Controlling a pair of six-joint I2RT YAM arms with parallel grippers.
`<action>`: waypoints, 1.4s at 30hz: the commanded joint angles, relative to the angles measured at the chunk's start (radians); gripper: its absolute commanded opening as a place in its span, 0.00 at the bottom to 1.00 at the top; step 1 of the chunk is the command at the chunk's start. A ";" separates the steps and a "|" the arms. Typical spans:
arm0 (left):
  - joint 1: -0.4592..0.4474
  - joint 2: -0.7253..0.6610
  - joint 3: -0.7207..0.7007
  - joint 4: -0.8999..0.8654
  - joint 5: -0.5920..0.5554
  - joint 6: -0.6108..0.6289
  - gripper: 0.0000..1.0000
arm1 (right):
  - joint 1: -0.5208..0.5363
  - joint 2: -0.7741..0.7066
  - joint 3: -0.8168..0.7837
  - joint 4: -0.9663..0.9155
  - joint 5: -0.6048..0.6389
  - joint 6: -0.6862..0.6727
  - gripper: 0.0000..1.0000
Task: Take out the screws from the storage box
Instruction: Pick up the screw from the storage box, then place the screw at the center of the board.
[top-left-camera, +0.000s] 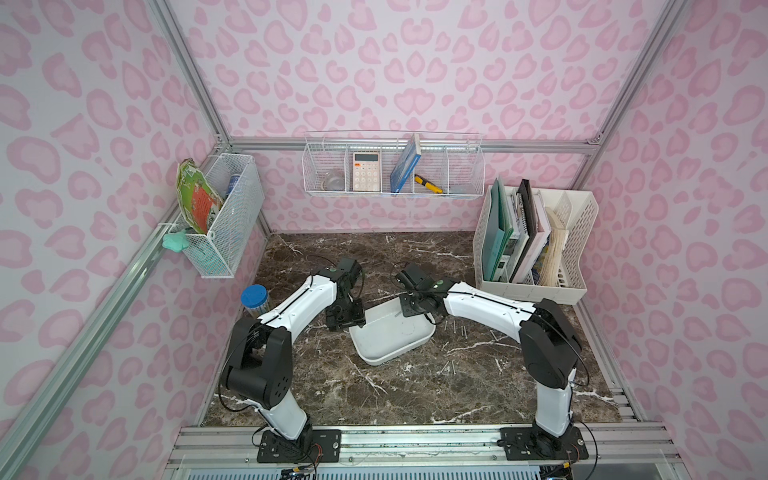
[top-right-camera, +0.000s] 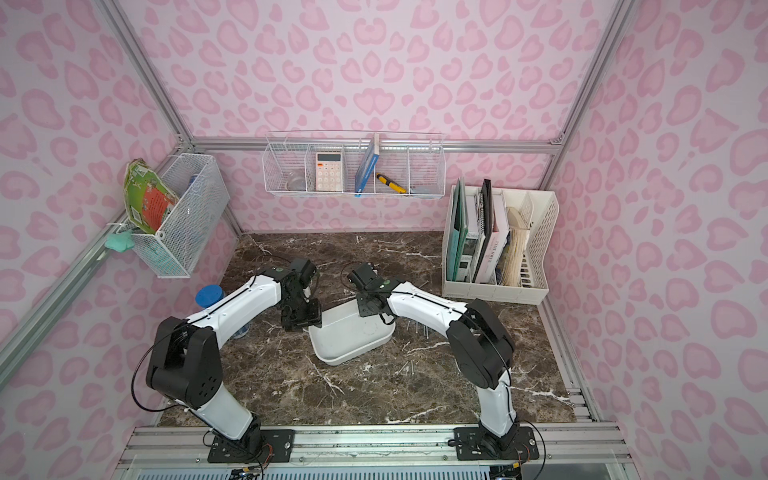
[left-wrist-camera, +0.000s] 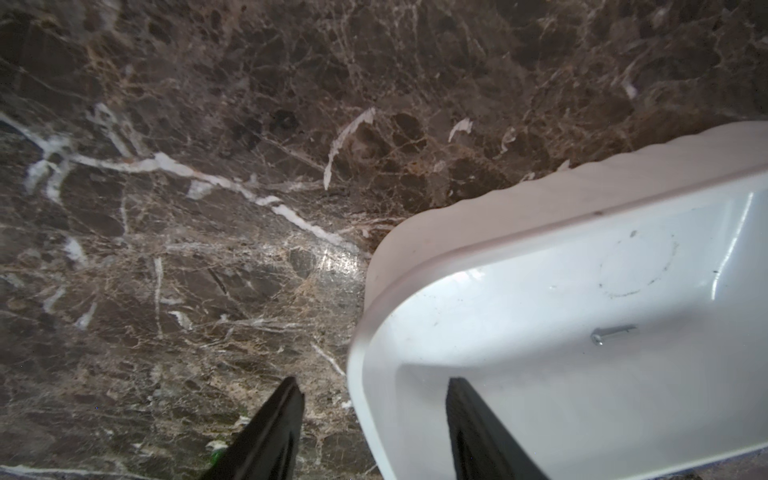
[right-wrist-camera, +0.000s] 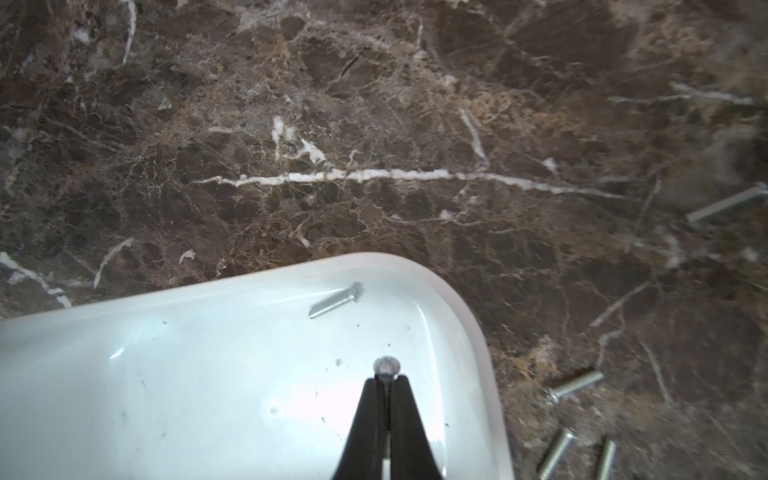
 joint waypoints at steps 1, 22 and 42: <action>0.000 -0.008 0.001 -0.018 -0.017 -0.005 0.60 | -0.035 -0.088 -0.079 0.013 0.037 0.036 0.05; 0.000 -0.004 0.004 -0.029 -0.048 -0.024 0.62 | -0.179 -0.160 -0.427 0.181 -0.058 0.085 0.09; 0.000 -0.045 -0.001 -0.029 -0.096 -0.038 0.62 | -0.036 -0.211 -0.203 0.021 0.080 0.240 0.35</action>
